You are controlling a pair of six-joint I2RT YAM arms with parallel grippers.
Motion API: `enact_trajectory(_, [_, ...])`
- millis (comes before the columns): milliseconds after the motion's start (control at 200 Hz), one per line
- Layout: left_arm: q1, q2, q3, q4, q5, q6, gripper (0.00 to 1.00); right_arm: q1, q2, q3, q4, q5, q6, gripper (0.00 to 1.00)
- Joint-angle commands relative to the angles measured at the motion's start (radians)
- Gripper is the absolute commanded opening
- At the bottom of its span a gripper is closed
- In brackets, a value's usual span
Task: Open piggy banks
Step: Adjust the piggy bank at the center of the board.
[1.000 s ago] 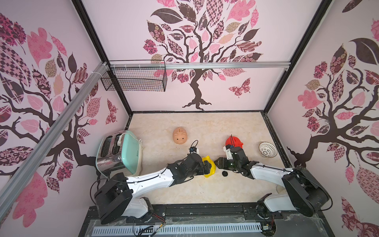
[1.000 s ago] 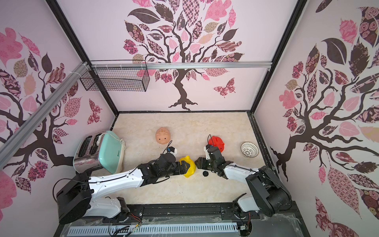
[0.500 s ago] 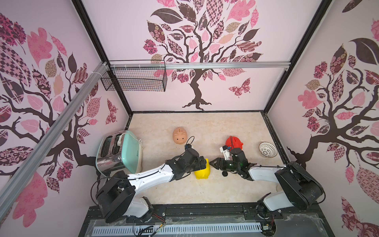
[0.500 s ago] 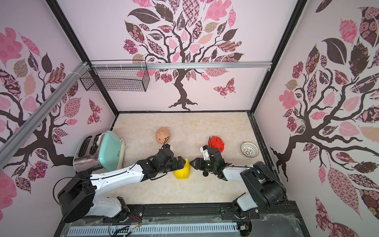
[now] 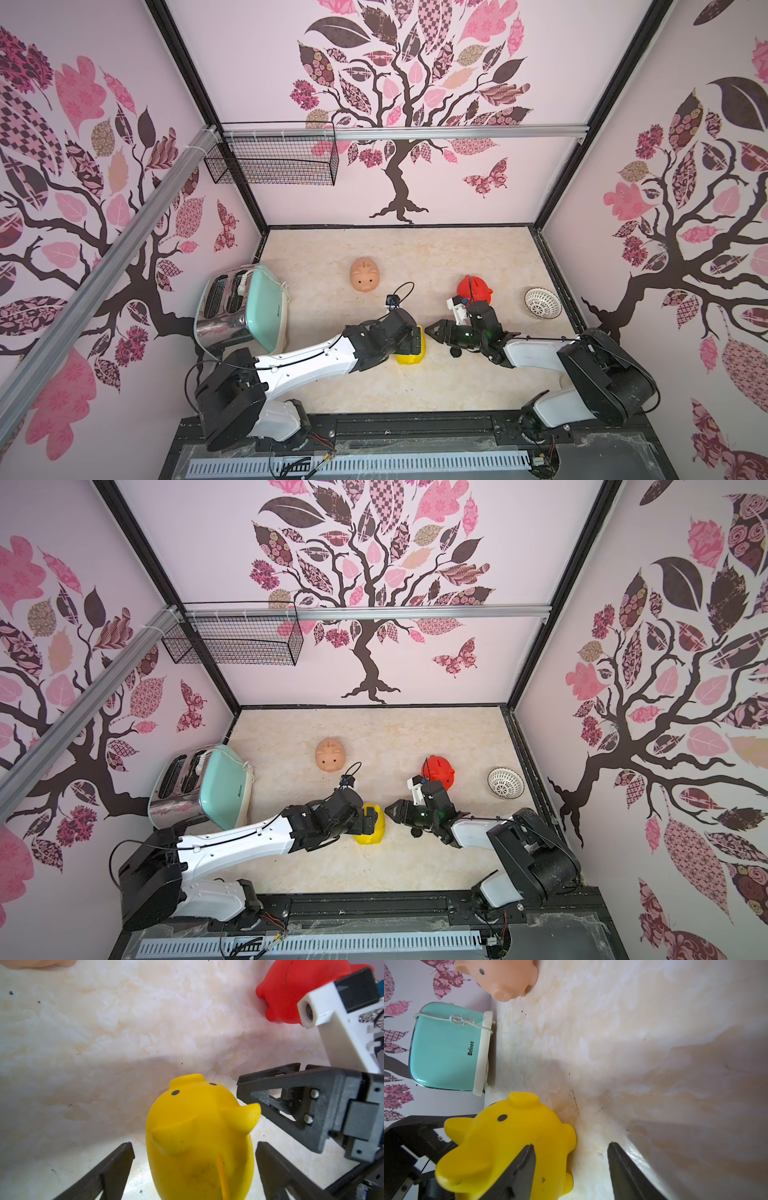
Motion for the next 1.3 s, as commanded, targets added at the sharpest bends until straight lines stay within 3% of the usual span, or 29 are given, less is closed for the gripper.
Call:
enact_trajectory(0, [-0.010, 0.019, 0.046, -0.101, -0.099, -0.013, 0.98, 0.007, -0.064, -0.018, -0.085, 0.101, 0.000, 0.64])
enact_trajectory(325, [-0.085, 0.141, 0.188, -0.213, -0.155, -0.068, 0.98, 0.006, -0.237, -0.056, -0.213, 0.230, -0.020, 0.88])
enact_trajectory(950, [-0.124, 0.385, 0.310, -0.333, -0.179, -0.162, 0.98, 0.006, -0.296, -0.059, -0.271, 0.240, -0.051, 0.89])
enact_trajectory(1125, [-0.115, 0.337, 0.272, -0.284, -0.168, -0.147, 0.95, 0.006, -0.313, -0.066, -0.271, 0.237, -0.048, 0.89])
enact_trajectory(1296, [-0.031, 0.170, 0.077, -0.005, 0.037, -0.079, 0.86, 0.006, -0.335, -0.074, -0.262, 0.226, -0.037, 0.89])
